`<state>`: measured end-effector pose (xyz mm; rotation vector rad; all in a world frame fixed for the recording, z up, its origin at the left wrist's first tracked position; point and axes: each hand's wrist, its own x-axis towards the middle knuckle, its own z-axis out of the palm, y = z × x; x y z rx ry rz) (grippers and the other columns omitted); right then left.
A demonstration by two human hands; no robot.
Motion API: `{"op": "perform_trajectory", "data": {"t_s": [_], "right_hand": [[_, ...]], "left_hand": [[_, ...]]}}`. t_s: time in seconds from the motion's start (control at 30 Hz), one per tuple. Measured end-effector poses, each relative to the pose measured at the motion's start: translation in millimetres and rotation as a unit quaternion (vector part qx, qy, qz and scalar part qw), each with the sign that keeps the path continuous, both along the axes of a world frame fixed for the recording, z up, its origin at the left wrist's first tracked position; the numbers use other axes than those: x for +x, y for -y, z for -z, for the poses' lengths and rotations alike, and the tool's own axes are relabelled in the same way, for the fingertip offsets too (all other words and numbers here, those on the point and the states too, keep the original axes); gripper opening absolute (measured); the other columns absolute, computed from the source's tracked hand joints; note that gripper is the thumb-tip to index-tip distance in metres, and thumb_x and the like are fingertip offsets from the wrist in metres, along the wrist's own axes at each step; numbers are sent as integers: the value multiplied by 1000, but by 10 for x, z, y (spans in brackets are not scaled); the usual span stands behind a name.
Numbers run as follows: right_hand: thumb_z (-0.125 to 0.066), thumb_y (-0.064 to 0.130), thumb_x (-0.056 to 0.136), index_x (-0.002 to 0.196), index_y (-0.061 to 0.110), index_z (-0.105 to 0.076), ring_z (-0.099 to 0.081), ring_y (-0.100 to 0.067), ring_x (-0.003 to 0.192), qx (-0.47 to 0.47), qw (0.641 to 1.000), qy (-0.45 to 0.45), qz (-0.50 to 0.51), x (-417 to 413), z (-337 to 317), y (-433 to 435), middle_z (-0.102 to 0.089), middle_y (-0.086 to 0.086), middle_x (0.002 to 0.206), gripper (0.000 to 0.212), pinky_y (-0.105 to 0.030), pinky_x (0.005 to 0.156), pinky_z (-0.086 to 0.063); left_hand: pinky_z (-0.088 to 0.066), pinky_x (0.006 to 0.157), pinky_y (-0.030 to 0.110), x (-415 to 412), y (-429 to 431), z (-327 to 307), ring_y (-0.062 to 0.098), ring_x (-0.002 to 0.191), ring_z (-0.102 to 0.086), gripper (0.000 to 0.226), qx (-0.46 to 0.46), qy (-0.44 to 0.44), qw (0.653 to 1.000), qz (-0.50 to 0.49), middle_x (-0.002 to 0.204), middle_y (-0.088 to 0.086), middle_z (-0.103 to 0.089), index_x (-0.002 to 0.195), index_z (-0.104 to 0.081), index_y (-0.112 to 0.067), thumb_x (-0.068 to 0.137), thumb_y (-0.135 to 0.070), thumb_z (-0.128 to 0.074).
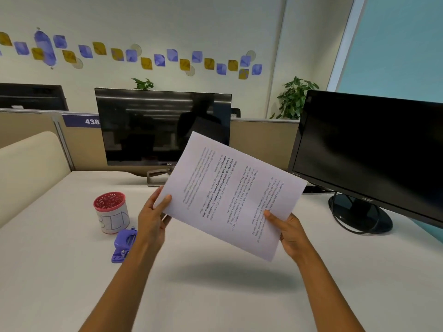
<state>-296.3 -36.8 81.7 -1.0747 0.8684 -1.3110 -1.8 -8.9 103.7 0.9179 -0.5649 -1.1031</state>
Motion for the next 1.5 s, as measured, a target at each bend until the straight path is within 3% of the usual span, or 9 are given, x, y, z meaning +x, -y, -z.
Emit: {"op": "perform_trajectory", "data": {"t_s": [0.13,0.23,0.37,0.47,0.63,1.0,1.13,1.33,1.5], "right_hand": [[-90,46,40,106,20,-66,-72,-21,91,-2,998,-63,-31,-197,-106,-12,-75,-2,103,75,-30,66,-59],[-80,32,62,110,19,-64,-71,-25,90,11,992,-112,-60,-216,-159,-23,-74,-4,103,52,-36,70,-60],[-82,36,60,108,19,-64,-73,-21,84,7,991,-132,-33,-137,-141,-17,-74,-6,103,55,-32,66,-60],[-69,16,81,104,20,-63,-72,-18,82,-8,988,-152,32,-32,-98,-8,-71,-6,102,25,-27,64,-59],[-64,22,86,110,24,-55,-65,-16,89,-37,974,-192,109,116,-2,-29,-66,2,101,26,-24,68,-55],[-59,18,89,107,22,-55,-63,-22,90,-43,962,-236,131,87,105,-17,-64,-1,101,19,-21,66,-51],[-60,20,89,119,20,-52,-63,-18,92,-44,963,-235,123,41,45,40,-62,0,109,31,-26,73,-54],[-55,19,91,127,13,-48,-58,-23,105,-23,950,-278,137,21,64,146,-59,-8,122,37,-36,84,-51],[-57,20,90,135,16,-38,-48,-30,126,-15,948,-266,173,77,13,236,-48,-9,140,49,-39,95,-46]], "left_hand": [[-48,84,42,198,-43,-42,26,98,-60,37,45,181,980,71,107,1,-64,124,-52,-18,88,-16,-57],[-52,78,41,192,-27,-59,28,91,-64,33,64,250,961,101,108,7,-66,119,-55,-15,87,-21,-58],[-54,65,36,43,11,-3,31,83,-65,17,59,261,962,54,102,11,-68,103,-61,-16,88,-22,-58],[-54,68,37,-96,25,66,30,80,-64,3,50,249,967,6,98,8,-66,90,-59,-25,88,-24,-59],[-53,71,35,-235,-65,132,27,79,-62,29,11,251,967,-33,92,1,-66,98,-58,-20,76,-37,-61],[-53,65,32,-128,-59,204,28,74,-61,6,14,271,961,-57,88,1,-66,85,-59,-26,89,-22,-57],[-53,58,21,-66,-70,168,19,74,-63,6,1,272,962,-27,88,-5,-66,91,-59,-25,88,-20,-58],[-52,63,29,-9,-49,212,26,80,-62,6,50,262,962,51,87,-1,-66,91,-60,-21,88,-17,-58],[-53,66,33,-148,-54,188,27,75,-62,10,52,198,979,5,85,7,-66,90,-62,-11,88,-20,-59]]}}
